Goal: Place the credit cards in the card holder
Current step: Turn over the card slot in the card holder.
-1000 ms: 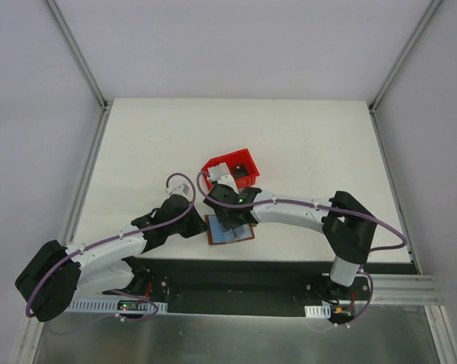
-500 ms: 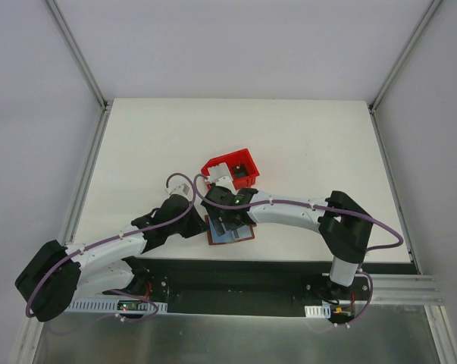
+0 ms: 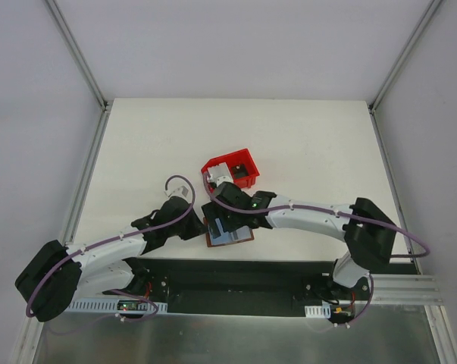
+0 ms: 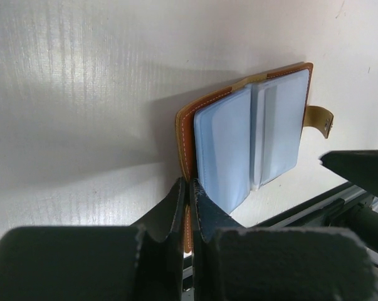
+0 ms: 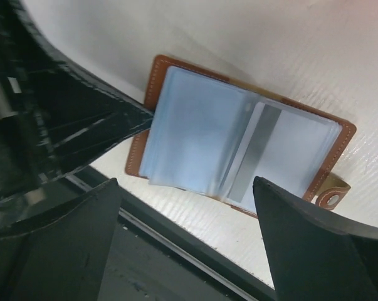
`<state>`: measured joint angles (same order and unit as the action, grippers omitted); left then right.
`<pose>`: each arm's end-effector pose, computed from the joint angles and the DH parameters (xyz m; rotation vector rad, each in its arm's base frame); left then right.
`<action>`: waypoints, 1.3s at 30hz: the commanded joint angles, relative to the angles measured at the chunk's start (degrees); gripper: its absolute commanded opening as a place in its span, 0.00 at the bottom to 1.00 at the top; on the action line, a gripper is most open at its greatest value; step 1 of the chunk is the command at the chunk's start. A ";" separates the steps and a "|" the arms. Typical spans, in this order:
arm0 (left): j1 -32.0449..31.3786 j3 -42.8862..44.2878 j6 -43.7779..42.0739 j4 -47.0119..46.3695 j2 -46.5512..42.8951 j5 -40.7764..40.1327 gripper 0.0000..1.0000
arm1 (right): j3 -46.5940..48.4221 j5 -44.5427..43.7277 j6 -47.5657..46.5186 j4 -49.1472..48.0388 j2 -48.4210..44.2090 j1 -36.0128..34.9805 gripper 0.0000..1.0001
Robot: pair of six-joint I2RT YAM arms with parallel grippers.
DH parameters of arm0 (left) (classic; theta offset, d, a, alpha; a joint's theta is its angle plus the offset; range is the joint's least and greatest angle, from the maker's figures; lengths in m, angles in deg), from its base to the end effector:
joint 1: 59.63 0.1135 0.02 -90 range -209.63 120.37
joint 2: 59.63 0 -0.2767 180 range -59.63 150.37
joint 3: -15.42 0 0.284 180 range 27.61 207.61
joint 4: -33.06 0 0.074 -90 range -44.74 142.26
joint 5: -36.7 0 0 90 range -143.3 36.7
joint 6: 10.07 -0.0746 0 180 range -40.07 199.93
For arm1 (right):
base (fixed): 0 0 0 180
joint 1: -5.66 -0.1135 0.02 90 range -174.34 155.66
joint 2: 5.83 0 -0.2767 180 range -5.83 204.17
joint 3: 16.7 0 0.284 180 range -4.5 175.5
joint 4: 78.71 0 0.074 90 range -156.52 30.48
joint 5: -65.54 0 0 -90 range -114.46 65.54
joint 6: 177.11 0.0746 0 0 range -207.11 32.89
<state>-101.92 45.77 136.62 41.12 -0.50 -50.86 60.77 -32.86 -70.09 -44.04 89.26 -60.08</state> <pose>0.1797 -0.1678 0.1252 -0.2757 2.3863 -0.9470 0.1766 0.3653 0.1862 -0.9822 2.3225 0.4302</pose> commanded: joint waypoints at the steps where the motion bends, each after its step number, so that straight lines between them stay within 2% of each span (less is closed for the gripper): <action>1: 0.27 -0.57 0.71 -0.34 0.89 -1.38 0.00 | -1.73 4.19 -0.84 -6.66 -7.36 2.10 0.88; 8: 0.36 -0.40 0.80 -0.34 1.42 -1.38 0.00 | -4.10 3.75 -0.49 -6.40 -11.33 9.39 0.81; 12: 0.36 -0.31 0.53 -0.34 1.42 -1.30 0.00 | -2.09 3.65 -2.42 -5.43 -11.33 13.60 0.83; 15: 0.36 0.04 0.44 -0.25 1.69 -1.12 0.00 | 0.90 7.60 -5.76 -5.25 -9.58 17.56 0.84; 21: 0.45 0.30 0.35 -0.34 2.21 -0.94 0.00 | 9.24 15.25 -9.80 -3.67 -2.47 23.10 0.85; 25: 0.62 0.39 0.36 -0.25 2.21 -1.21 0.00 | 15.57 16.84 -11.13 -1.66 3.77 25.12 0.84; 32: 1.06 0.57 -0.17 -0.34 2.30 -1.03 0.00 | 25.24 20.79 -11.57 0.37 15.38 27.06 0.83; 39: 1.33 0.57 0.00 -0.34 2.83 -0.77 0.00 | 29.73 24.48 -10.95 -0.24 22.24 28.12 0.83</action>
<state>-101.15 45.68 137.23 41.03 1.51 -50.84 86.32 -12.30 -80.72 -44.98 109.57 -32.49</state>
